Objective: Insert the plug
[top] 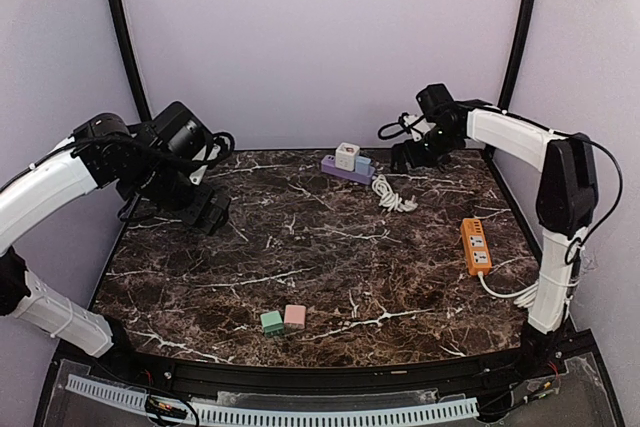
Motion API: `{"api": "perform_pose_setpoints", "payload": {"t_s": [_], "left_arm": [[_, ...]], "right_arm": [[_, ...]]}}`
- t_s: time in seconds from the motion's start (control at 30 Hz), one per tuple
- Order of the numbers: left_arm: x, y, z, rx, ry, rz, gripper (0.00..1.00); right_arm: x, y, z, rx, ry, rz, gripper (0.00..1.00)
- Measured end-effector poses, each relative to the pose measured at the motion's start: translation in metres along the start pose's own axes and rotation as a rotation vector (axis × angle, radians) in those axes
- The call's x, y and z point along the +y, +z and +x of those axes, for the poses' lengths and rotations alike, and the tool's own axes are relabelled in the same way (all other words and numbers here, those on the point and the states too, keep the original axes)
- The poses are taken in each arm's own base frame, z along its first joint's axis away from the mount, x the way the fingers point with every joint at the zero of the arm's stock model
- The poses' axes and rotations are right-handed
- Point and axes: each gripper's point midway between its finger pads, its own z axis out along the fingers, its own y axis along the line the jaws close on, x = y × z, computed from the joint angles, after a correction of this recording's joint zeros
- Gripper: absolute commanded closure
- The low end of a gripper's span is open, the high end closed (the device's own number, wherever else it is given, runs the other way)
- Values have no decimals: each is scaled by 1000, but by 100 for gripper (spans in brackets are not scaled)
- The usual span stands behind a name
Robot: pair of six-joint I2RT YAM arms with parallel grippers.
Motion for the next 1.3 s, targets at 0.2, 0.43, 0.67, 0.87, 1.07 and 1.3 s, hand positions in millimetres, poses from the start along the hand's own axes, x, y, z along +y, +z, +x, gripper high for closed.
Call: {"api": "perform_pose_setpoints", "payload": {"t_s": [0.2,0.43,0.67,0.87,1.07,1.3], "left_arm": [[-10,12,-9,14,58,38,1],[-35,16,-18,15,61,159,3],[-49,8,-14,25,65,253,3],[-49,2,-10,15,80,276,3],[-55,2,-17,-12,69,304,3],[-64,11,-24,-9,45,323,5]], "right_arm": [[-11,-34,28,11,90,55,2],[-28,-46,97,163,257,132,1],[-56,-50,175,325,414,209,1],[-65,-45,210,411,481,223,1],[-71,-38,220,440,501,231,1],[-81,-32,236,481,529,248,4]]}}
